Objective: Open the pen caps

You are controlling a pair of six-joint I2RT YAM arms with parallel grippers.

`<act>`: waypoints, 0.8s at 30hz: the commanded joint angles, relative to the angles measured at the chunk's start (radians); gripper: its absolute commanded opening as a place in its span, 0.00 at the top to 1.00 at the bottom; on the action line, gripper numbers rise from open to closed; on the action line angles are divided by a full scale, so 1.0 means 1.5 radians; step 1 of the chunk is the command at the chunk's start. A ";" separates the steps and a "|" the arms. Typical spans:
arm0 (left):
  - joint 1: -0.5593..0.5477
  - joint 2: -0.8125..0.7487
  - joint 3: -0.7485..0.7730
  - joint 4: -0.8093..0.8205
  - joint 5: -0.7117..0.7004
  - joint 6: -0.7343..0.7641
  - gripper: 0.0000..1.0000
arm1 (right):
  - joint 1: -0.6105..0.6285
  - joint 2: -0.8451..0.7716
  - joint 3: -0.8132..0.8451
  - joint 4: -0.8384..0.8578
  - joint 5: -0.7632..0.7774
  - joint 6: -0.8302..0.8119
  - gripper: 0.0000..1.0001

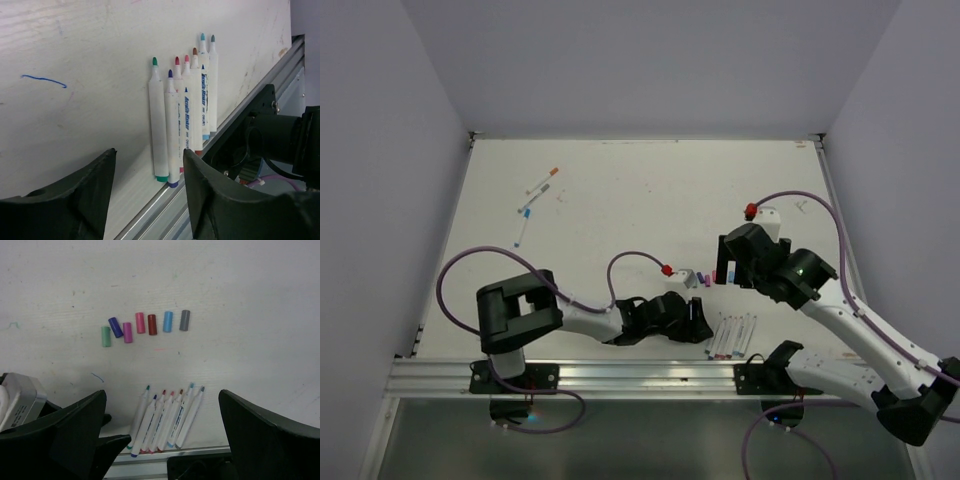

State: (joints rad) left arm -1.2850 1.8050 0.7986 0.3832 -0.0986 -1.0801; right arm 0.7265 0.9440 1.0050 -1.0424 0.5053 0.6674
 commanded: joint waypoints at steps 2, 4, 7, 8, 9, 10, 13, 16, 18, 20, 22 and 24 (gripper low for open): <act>0.012 -0.067 -0.029 -0.080 -0.085 0.037 0.39 | 0.001 0.004 0.001 0.020 0.007 0.009 0.01; 0.031 -0.114 -0.035 -0.122 -0.106 0.061 0.36 | 0.001 0.004 0.002 0.029 -0.005 0.003 0.01; 0.094 -0.188 -0.058 -0.162 -0.114 0.107 0.35 | 0.001 0.012 0.012 0.024 -0.003 0.007 0.01; 0.115 -0.205 -0.068 -0.172 -0.104 0.121 0.34 | 0.001 0.012 0.013 0.023 -0.002 0.012 0.02; 0.164 -0.238 -0.070 -0.180 -0.098 0.137 0.32 | 0.001 0.009 0.015 0.025 -0.002 0.013 0.01; 0.191 -0.251 -0.068 -0.206 -0.096 0.173 0.26 | 0.001 0.007 0.015 0.034 -0.004 0.012 0.02; 0.281 -0.297 -0.039 -0.298 -0.123 0.242 0.00 | 0.001 -0.004 0.012 0.072 -0.024 0.009 0.02; 0.379 -0.334 -0.015 -0.348 -0.158 0.286 0.00 | 0.001 0.003 0.009 0.103 -0.040 -0.001 0.01; 0.483 -0.347 -0.010 -0.355 -0.111 0.304 0.00 | 0.001 0.015 0.008 0.113 -0.056 -0.009 0.01; 0.555 -0.341 0.002 -0.358 -0.068 0.331 0.00 | 0.001 0.037 0.005 0.130 -0.071 -0.017 0.02; 0.641 -0.317 0.016 -0.353 -0.049 0.371 0.02 | 0.001 0.060 -0.003 0.154 -0.083 -0.026 0.01; 0.688 -0.276 0.044 -0.353 -0.047 0.402 0.01 | 0.000 0.075 -0.014 0.171 -0.102 -0.038 0.01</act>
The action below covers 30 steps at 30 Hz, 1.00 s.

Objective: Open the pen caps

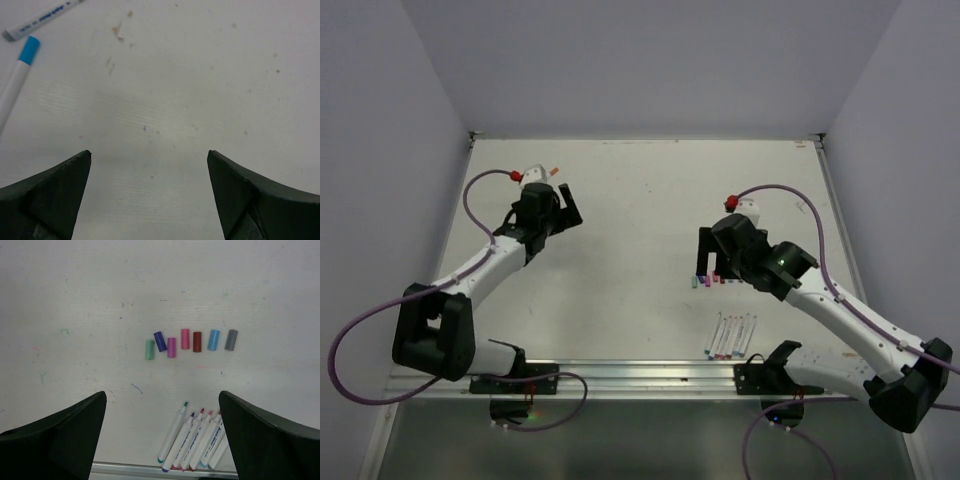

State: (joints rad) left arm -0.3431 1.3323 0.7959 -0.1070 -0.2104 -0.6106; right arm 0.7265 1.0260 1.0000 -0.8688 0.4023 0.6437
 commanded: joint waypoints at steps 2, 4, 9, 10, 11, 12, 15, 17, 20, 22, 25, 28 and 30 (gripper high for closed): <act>0.090 0.073 0.073 -0.024 0.027 0.128 0.01 | 0.001 0.047 -0.015 0.078 -0.046 -0.037 0.02; 0.104 0.108 0.076 0.022 0.036 0.164 0.01 | 0.001 0.068 -0.018 0.094 -0.064 -0.047 0.02; 0.171 0.171 0.083 0.060 0.044 0.158 0.02 | 0.000 0.130 -0.011 0.109 -0.082 -0.082 0.01; 0.183 0.180 0.090 0.060 0.042 0.151 0.03 | 0.000 0.137 -0.010 0.114 -0.088 -0.088 0.01; 0.191 0.189 0.093 0.060 0.033 0.144 0.03 | 0.000 0.141 -0.010 0.117 -0.091 -0.098 0.02; 0.210 0.198 0.093 0.060 0.035 0.140 0.05 | 0.001 0.151 -0.009 0.122 -0.094 -0.103 0.01; 0.228 0.198 0.077 0.130 0.048 0.155 0.07 | 0.000 0.167 -0.009 0.135 -0.101 -0.119 0.01; 0.229 0.202 0.079 0.133 0.038 0.162 0.07 | 0.000 0.176 -0.008 0.146 -0.106 -0.129 0.01; 0.229 0.223 0.083 0.133 0.029 0.168 0.07 | 0.000 0.193 -0.005 0.154 -0.111 -0.139 0.01; 0.247 0.233 0.079 0.138 0.029 0.171 0.07 | -0.001 0.203 -0.005 0.155 -0.110 -0.144 0.02; 0.250 0.252 0.074 0.138 0.031 0.173 0.10 | -0.003 0.204 -0.008 0.159 -0.109 -0.150 0.02; 0.253 0.252 0.061 0.140 0.022 0.165 0.12 | -0.008 0.204 -0.012 0.163 -0.110 -0.154 0.01; 0.258 0.246 0.054 0.148 0.022 0.164 0.15 | -0.011 0.202 -0.010 0.163 -0.117 -0.155 0.02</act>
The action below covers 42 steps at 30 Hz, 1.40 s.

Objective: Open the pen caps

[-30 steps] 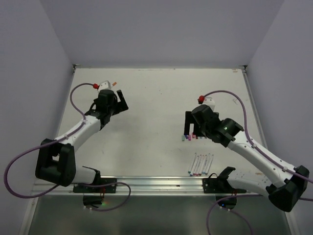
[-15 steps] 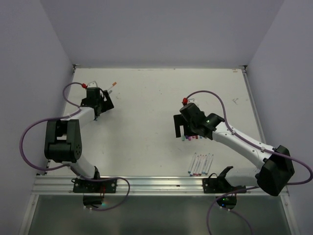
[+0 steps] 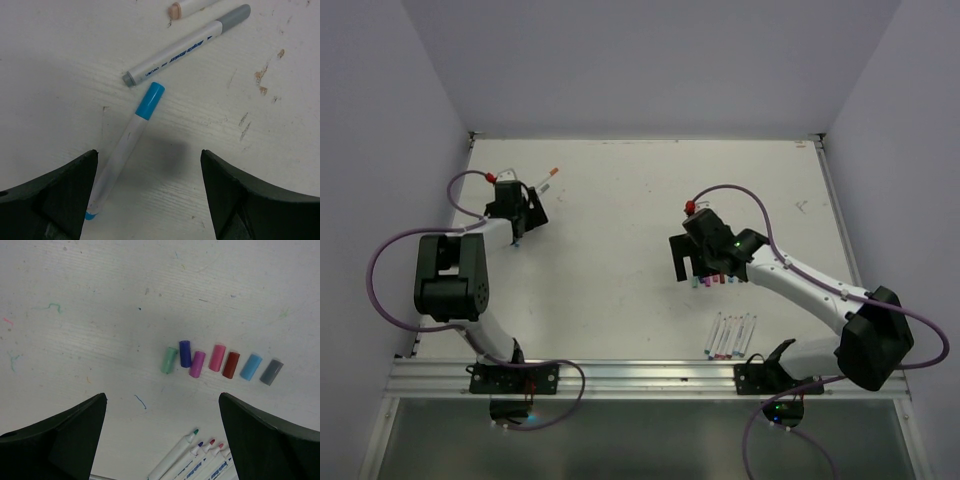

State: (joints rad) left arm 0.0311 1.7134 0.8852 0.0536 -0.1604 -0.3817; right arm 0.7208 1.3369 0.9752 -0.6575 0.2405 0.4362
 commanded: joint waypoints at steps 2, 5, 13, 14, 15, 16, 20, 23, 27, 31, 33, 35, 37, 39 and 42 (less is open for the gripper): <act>0.010 -0.003 -0.005 0.033 -0.006 0.004 0.27 | -0.006 -0.008 0.009 0.022 -0.015 -0.016 0.01; 0.010 0.016 0.012 0.002 0.013 -0.008 0.42 | -0.007 -0.017 0.014 0.020 -0.019 -0.014 0.02; 0.009 0.010 -0.016 -0.022 0.014 -0.039 0.56 | -0.009 -0.054 0.026 -0.002 -0.004 -0.014 0.02; 0.010 0.010 -0.020 -0.026 0.019 -0.042 0.56 | -0.009 -0.059 0.026 -0.003 -0.006 -0.011 0.01; 0.009 0.009 -0.024 -0.030 0.024 -0.046 0.56 | -0.009 -0.067 0.025 -0.005 -0.007 -0.009 0.02; 0.009 0.007 -0.029 -0.031 0.030 -0.048 0.58 | -0.009 -0.072 0.025 -0.008 -0.009 -0.006 0.01; 0.009 -0.004 -0.064 -0.030 0.052 -0.058 0.64 | -0.009 -0.093 0.028 -0.025 -0.014 0.006 0.01; 0.009 -0.010 -0.099 -0.007 0.104 -0.062 0.77 | -0.009 -0.118 0.025 -0.028 -0.015 0.015 0.02; 0.009 -0.028 -0.150 0.025 0.196 -0.075 1.00 | -0.009 -0.149 0.022 -0.039 -0.026 0.030 0.02; 0.004 -0.092 -0.209 0.057 0.258 -0.086 1.00 | -0.009 -0.160 0.014 -0.045 -0.060 0.048 0.01; -0.012 -0.135 -0.247 0.080 0.292 -0.102 1.00 | -0.009 -0.158 0.012 -0.034 -0.092 0.060 0.02; -0.045 -0.208 -0.276 0.089 0.302 -0.123 1.00 | -0.009 -0.153 0.004 -0.007 -0.143 0.070 0.01; -0.104 -0.284 -0.291 0.091 0.309 -0.143 1.00 | -0.009 -0.147 -0.008 0.017 -0.158 0.091 0.01; -0.170 -0.332 -0.327 0.122 0.335 -0.188 1.00 | -0.009 -0.135 -0.019 0.063 -0.207 0.105 0.02; -0.244 -0.417 -0.380 0.170 0.349 -0.259 1.00 | -0.009 -0.115 -0.038 0.125 -0.253 0.121 0.05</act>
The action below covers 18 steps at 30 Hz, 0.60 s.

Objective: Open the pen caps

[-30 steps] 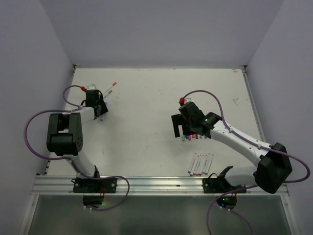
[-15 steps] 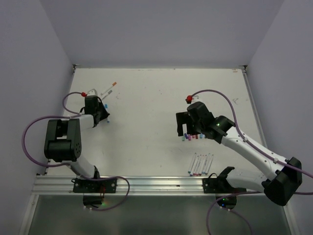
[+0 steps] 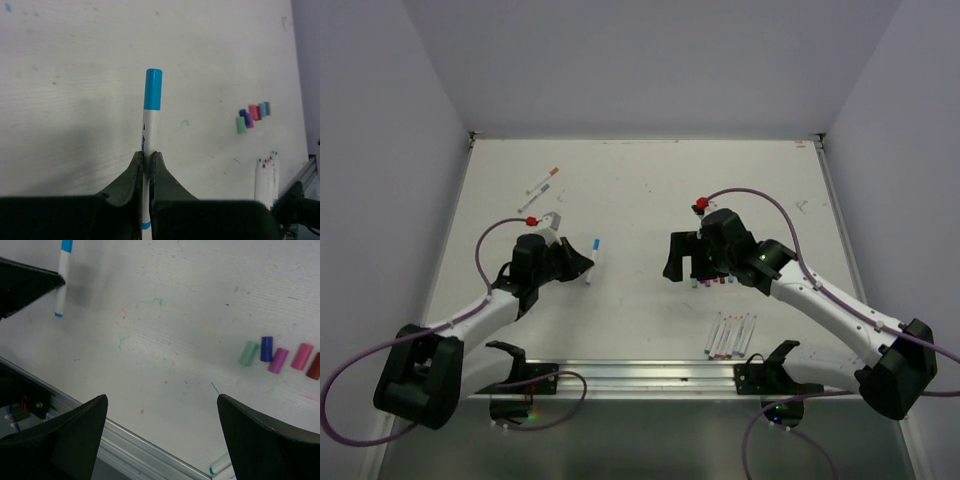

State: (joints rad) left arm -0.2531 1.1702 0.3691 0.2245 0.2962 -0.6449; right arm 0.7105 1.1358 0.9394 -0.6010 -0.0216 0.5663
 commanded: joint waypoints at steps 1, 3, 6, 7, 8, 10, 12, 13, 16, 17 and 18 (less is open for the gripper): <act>-0.072 -0.090 -0.047 0.071 0.040 -0.109 1.00 | -0.002 0.023 -0.024 0.105 -0.089 0.041 0.06; -0.122 -0.133 -0.073 0.083 0.031 -0.128 1.00 | -0.001 0.029 -0.040 0.177 -0.132 0.066 0.09; -0.146 -0.162 -0.095 0.096 0.037 -0.166 1.00 | 0.000 0.030 -0.083 0.289 -0.162 0.113 0.14; -0.149 -0.167 -0.100 0.106 0.040 -0.183 1.00 | 0.000 0.029 -0.107 0.316 -0.165 0.125 0.16; -0.153 -0.173 -0.102 0.109 0.042 -0.189 1.00 | 0.000 0.030 -0.117 0.361 -0.166 0.137 0.18; -0.166 -0.186 -0.103 0.110 0.036 -0.202 1.00 | 0.000 0.041 -0.140 0.396 -0.176 0.167 0.23; -0.183 -0.195 -0.103 0.112 0.023 -0.209 1.00 | 0.005 0.058 -0.149 0.462 -0.187 0.191 0.24; -0.188 -0.196 -0.102 0.117 0.022 -0.215 1.00 | 0.008 0.068 -0.148 0.474 -0.190 0.195 0.25; -0.209 -0.189 -0.101 0.139 0.019 -0.231 1.00 | 0.022 0.117 -0.128 0.495 -0.185 0.202 0.28; -0.215 -0.186 -0.099 0.143 0.015 -0.232 1.00 | 0.026 0.137 -0.126 0.514 -0.185 0.206 0.28; -0.226 -0.178 -0.097 0.145 0.009 -0.233 1.00 | 0.027 0.145 -0.124 0.524 -0.186 0.209 0.28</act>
State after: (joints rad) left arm -0.5613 0.8909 0.2157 0.3645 0.3256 -0.9516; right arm 0.7361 1.3117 0.7189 0.0444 -0.2733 0.8352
